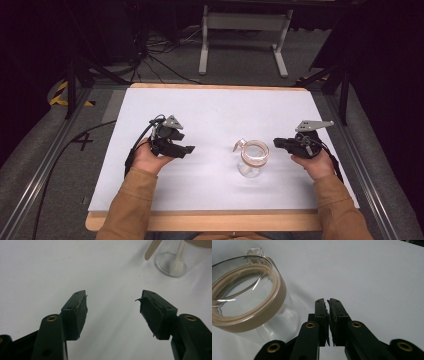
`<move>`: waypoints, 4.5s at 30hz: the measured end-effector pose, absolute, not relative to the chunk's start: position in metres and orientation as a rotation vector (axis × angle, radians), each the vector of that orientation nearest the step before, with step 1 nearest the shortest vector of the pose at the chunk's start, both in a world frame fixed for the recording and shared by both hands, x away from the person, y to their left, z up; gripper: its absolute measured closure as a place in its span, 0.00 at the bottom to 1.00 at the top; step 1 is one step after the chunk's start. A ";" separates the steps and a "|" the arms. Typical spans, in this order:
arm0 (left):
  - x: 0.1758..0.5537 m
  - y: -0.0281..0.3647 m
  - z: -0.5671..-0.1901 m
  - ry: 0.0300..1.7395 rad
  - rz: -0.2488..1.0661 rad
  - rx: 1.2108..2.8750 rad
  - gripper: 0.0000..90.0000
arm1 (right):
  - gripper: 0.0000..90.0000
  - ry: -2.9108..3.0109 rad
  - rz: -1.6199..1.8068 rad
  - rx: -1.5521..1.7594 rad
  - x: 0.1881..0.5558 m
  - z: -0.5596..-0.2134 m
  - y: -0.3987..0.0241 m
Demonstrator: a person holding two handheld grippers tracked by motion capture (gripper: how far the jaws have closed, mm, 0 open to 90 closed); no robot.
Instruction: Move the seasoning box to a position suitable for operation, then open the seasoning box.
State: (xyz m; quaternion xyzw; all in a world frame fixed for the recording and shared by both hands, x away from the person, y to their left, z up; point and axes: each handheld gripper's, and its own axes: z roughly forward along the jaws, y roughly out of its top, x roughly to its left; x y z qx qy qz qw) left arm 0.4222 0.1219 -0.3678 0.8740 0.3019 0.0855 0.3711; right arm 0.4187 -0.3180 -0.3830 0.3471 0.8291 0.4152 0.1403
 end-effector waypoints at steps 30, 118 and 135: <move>0.421 0.118 -0.366 0.751 0.212 2.250 0.43 | 0.95 2.519 1.118 0.882 0.416 -0.403 -0.283; 0.437 0.064 -0.328 0.544 0.082 2.126 0.90 | 0.99 2.588 1.127 0.819 0.363 -0.401 -0.268; 0.458 0.022 -0.357 0.560 -0.094 2.050 0.89 | 0.99 2.587 1.114 0.830 0.352 -0.406 -0.272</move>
